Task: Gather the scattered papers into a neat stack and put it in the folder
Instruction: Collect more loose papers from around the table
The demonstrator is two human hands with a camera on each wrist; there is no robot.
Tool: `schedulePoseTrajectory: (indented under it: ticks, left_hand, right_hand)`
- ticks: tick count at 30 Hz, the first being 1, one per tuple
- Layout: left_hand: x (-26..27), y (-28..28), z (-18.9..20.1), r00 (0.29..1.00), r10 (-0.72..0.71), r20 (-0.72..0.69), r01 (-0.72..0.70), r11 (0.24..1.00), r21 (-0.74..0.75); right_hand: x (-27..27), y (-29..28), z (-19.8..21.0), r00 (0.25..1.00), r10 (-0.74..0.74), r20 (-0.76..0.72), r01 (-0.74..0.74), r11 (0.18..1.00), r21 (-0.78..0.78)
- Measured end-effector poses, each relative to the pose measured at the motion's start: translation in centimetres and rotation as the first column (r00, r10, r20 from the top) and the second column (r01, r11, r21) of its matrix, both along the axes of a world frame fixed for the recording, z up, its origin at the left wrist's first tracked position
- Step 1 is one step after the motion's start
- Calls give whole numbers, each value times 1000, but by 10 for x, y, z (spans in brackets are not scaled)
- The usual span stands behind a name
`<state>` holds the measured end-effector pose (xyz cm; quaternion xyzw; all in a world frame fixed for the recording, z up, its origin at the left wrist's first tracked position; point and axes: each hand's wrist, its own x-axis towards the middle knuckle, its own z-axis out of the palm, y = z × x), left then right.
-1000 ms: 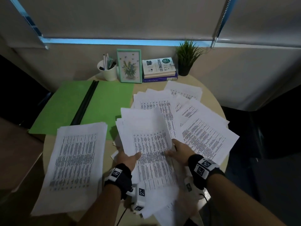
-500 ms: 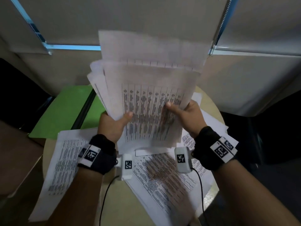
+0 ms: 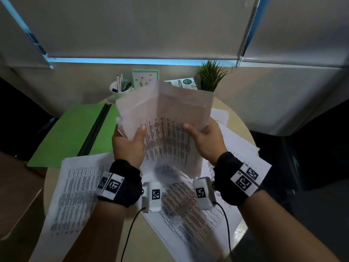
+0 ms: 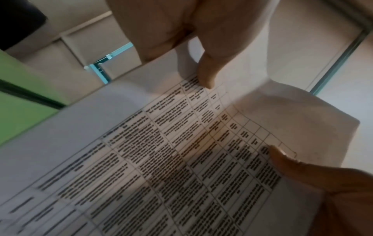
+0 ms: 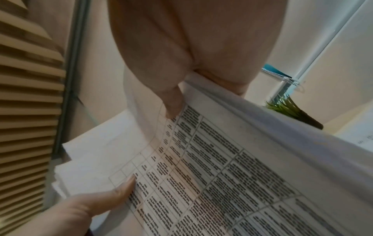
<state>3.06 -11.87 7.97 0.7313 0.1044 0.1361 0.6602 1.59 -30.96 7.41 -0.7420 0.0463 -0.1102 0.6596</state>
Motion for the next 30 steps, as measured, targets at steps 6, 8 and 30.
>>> schedulePoseTrajectory:
  ticks: [6, 8, 30]
  left_hand:
    - [0, 9, 5, 998, 6, 69, -4, 1000, -26]
    - [-1, 12, -2, 999, -14, 37, 15, 1000, -20]
    - [8, -11, -13, 983, -170, 68, 156, 973, 172]
  right_hand:
    - [-3, -12, 10, 999, -9, 53, 3, 993, 116]
    - [-5, -17, 2, 1000, -3, -6, 4, 994, 105]
    - [-2, -22, -13, 999, -32, -23, 29, 992, -124]
